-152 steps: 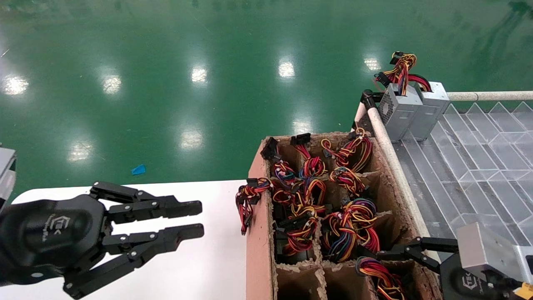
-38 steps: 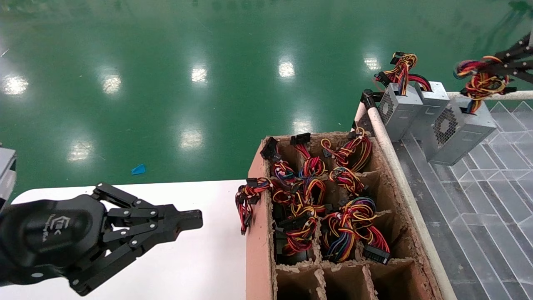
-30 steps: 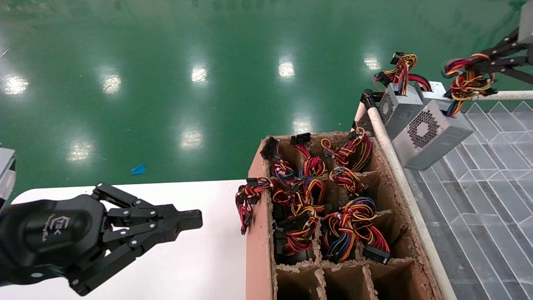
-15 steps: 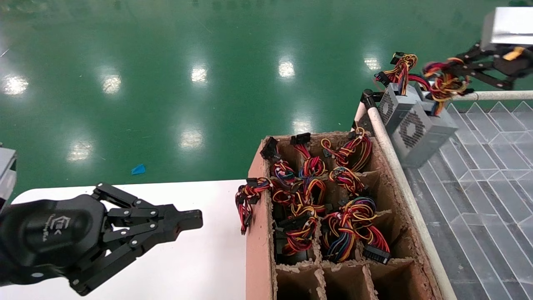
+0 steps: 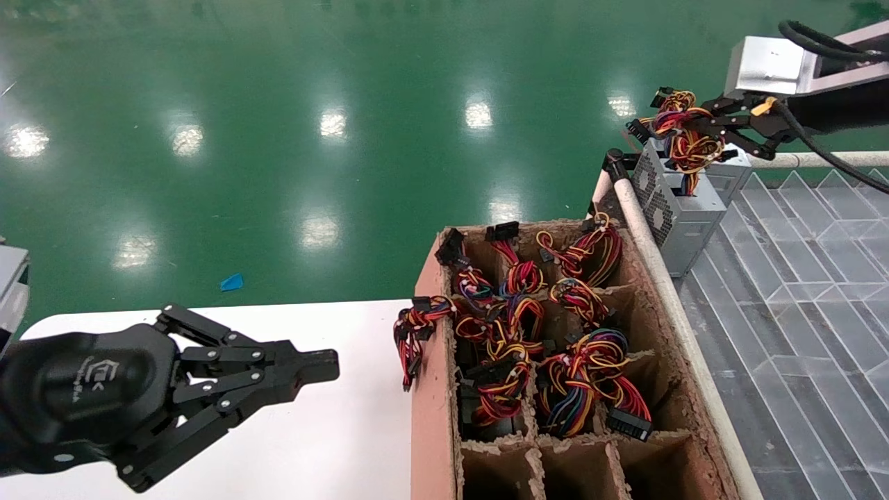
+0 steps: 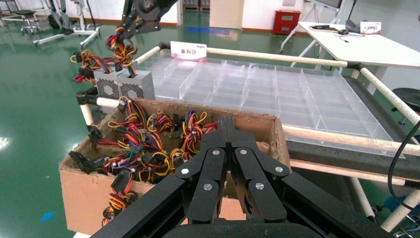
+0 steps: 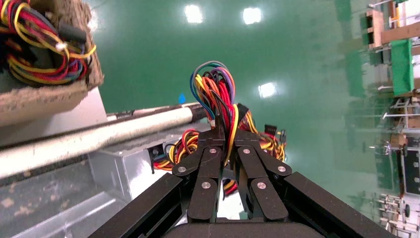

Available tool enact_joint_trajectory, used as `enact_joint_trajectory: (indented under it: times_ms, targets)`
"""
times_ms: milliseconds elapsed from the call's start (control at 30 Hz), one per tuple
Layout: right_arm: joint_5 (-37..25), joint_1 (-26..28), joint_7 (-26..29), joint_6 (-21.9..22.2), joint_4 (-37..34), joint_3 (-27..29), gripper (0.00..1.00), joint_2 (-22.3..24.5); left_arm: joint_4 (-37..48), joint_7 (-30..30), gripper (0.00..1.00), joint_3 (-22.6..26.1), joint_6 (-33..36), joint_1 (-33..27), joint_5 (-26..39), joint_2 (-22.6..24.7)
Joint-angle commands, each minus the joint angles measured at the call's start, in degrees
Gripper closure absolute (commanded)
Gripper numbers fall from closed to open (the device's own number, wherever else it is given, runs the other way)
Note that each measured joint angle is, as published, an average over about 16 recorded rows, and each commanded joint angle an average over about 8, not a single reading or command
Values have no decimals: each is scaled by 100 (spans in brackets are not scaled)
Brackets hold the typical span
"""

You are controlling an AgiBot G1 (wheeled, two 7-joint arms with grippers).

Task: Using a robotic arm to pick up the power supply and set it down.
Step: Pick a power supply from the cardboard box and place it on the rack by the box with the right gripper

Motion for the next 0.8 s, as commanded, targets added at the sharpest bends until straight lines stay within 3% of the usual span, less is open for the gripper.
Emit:
enact_joint_trajectory:
  times_ms: [33, 200, 800]
  targets:
    - [27, -28, 9, 27, -7, 19, 59, -24, 0, 0, 100, 0, 0, 0, 0, 0]
    - [25, -71, 67, 21, -34, 18, 0, -49, 0, 0, 100, 0, 0, 0, 0, 0]
    - [86, 151, 61, -239, 68, 59, 0, -3, 0, 0, 100, 0, 0, 0, 0, 0]
